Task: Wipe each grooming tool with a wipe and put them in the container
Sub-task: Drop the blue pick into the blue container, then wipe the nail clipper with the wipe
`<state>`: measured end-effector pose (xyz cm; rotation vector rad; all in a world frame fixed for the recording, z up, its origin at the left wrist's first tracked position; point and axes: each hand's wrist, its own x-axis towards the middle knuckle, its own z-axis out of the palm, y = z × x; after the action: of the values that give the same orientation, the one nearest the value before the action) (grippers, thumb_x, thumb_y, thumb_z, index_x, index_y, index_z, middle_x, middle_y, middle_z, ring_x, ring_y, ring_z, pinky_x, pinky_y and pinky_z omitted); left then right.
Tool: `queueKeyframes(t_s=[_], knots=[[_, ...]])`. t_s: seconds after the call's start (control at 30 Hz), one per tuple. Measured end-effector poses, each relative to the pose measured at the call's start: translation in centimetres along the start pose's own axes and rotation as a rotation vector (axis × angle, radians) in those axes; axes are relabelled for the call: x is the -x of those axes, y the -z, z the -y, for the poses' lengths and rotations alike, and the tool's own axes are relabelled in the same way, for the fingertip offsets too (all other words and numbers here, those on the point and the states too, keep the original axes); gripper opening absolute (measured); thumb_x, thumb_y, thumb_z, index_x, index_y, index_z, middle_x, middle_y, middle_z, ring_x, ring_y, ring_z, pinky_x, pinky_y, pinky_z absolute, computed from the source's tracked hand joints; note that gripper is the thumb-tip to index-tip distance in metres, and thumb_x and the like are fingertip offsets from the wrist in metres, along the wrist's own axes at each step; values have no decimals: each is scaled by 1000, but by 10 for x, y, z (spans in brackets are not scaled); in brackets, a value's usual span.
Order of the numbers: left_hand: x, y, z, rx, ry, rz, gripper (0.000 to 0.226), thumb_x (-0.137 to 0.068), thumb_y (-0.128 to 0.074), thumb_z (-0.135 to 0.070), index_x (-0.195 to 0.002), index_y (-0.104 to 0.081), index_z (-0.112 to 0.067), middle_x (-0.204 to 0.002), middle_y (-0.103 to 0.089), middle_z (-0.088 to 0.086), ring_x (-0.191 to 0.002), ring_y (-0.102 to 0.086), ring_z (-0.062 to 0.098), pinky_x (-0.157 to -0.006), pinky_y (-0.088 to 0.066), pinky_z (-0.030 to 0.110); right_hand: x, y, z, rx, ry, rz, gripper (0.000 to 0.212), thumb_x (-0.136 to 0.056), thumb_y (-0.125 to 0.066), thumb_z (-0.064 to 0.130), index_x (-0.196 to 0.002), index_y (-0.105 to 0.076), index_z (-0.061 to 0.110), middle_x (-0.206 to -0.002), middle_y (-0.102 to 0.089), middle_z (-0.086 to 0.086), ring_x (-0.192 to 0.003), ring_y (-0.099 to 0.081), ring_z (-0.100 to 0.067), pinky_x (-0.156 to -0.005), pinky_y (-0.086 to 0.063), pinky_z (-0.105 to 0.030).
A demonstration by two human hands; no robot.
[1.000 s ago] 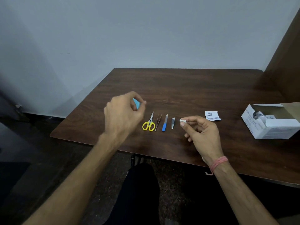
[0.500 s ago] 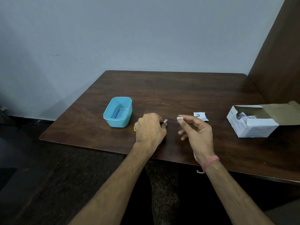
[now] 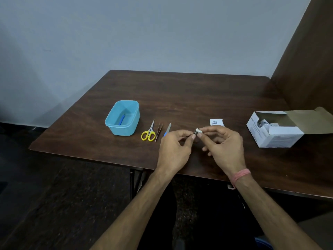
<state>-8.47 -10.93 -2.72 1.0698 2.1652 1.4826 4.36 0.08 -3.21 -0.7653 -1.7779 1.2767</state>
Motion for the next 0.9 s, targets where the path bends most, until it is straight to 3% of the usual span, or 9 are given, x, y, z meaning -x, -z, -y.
queueKeyframes(t_s=[0.13,0.27,0.47,0.57,0.7,0.9], knots=[[2,0,3,136,-4,-6,15,-107,-74,-21,-109,-89,-25,-94,-86,-18,-99,-80,-2,-99,-64,36,0,2,-3,63,26,-91,14,-92,-89,16,-95,-84,28,-86,-82,6,-55,-73,-24,-55,-58,-35],[2,-3,7,172,-30,2,15,-107,-75,-18,-106,-89,-24,-95,-86,-16,-99,-81,0,-100,-65,38,2,-1,-8,277,173,-132,11,-87,-91,23,-92,-87,32,-61,-71,7,-47,-62,-18,-56,-56,-39],[2,-3,9,164,-56,-33,25,-102,-77,-10,-105,-87,-33,-97,-85,-22,-99,-78,-7,-94,-63,23,7,-4,-15,505,405,-83,17,-87,-87,15,-99,-88,27,-97,-80,15,-58,-52,5,-65,-58,-30],[1,-3,12,179,-57,-39,33,-100,-73,-7,-105,-85,-37,-101,-86,-18,-103,-80,-2,-99,-65,34,11,-8,-16,575,483,-80,18,-88,-85,15,-101,-88,27,-101,-79,14,-66,-48,8,-64,-58,-31],[3,-6,12,151,-63,13,30,-98,-71,-4,-113,-89,-23,-101,-86,-17,-103,-81,0,-102,-65,39,5,-3,-14,568,450,-215,11,-87,-86,14,-95,-86,21,-99,-80,10,-62,-60,-4,-62,-60,-37],[2,-3,12,128,-73,10,28,-101,-70,-5,-112,-89,-21,-103,-86,-16,-101,-80,-1,-99,-65,34,11,-4,-12,702,557,-26,10,-92,-79,18,-99,-84,24,-100,-76,11,-70,-71,-17,-57,-58,-39]])
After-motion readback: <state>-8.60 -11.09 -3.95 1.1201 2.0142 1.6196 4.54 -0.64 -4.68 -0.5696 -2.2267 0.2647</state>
